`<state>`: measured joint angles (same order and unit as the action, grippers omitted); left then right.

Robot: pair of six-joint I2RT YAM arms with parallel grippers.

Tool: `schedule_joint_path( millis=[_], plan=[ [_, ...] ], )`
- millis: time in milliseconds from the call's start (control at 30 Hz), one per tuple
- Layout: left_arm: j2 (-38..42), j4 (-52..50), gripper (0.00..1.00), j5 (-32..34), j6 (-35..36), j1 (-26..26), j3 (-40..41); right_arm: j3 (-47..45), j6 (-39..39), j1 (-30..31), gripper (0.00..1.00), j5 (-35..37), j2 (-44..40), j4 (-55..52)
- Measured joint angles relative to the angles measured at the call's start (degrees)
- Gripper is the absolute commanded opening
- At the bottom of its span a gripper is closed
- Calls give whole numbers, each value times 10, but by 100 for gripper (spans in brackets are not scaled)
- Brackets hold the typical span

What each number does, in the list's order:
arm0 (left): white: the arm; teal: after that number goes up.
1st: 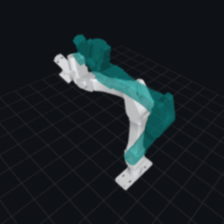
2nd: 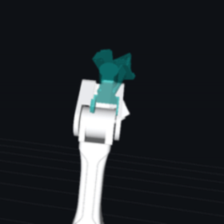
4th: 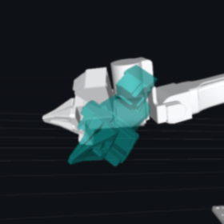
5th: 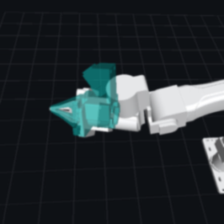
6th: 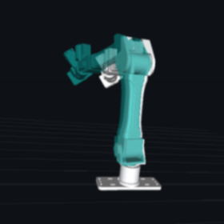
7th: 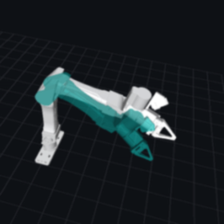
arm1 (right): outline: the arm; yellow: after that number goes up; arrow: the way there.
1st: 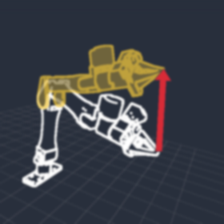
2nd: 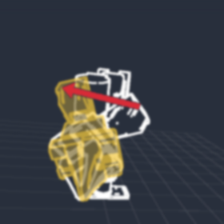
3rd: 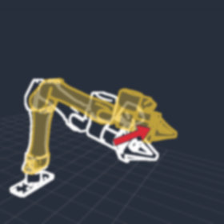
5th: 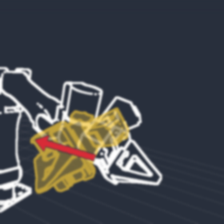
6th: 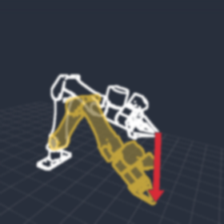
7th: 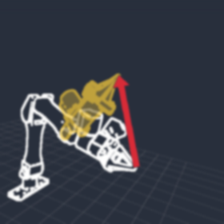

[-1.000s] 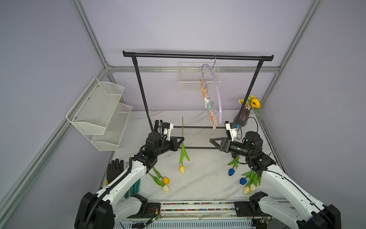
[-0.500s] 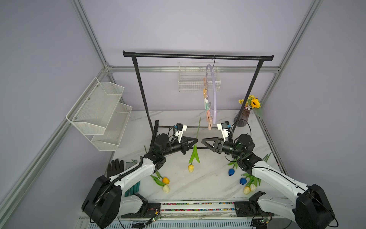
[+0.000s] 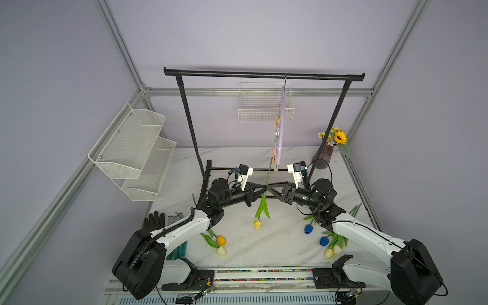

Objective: Dry the flowers on a clothes hanger
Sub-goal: Pick up the flower at the center of the board.

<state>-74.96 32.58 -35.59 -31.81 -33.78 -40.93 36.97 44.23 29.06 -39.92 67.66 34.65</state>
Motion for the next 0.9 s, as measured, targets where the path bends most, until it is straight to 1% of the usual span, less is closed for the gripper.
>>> schedule_joint_path(
  millis=[100,300,467,500,567,600,633,700,767,833,900],
  plan=[
    [0,3,0,0,0,-1,0,3,-17,0,35,14,-11,-21],
    [0,7,0,0,0,-1,-1,11,-30,0,34,18,-5,-31],
    [0,7,0,0,0,-5,-1,16,-29,0,30,16,11,-30],
    [0,7,0,-2,33,-5,-1,17,-28,0,29,16,14,-30],
    [0,7,0,-2,31,-6,-1,20,-27,0,28,15,18,-29],
    [0,7,0,-2,31,-8,-1,22,-27,0,27,15,19,-28],
    [0,6,0,-11,31,-8,-1,23,-27,0,23,15,20,-28],
    [0,5,0,-52,31,-8,-2,23,-26,0,20,15,20,-27],
    [-1,2,0,-75,31,-9,-2,24,-26,0,17,12,20,-24],
    [-1,-2,0,-91,31,-9,-2,26,-25,3,7,9,20,-21],
    [-2,-5,0,-97,30,-9,-2,28,-26,4,0,5,20,-21]
  ],
)
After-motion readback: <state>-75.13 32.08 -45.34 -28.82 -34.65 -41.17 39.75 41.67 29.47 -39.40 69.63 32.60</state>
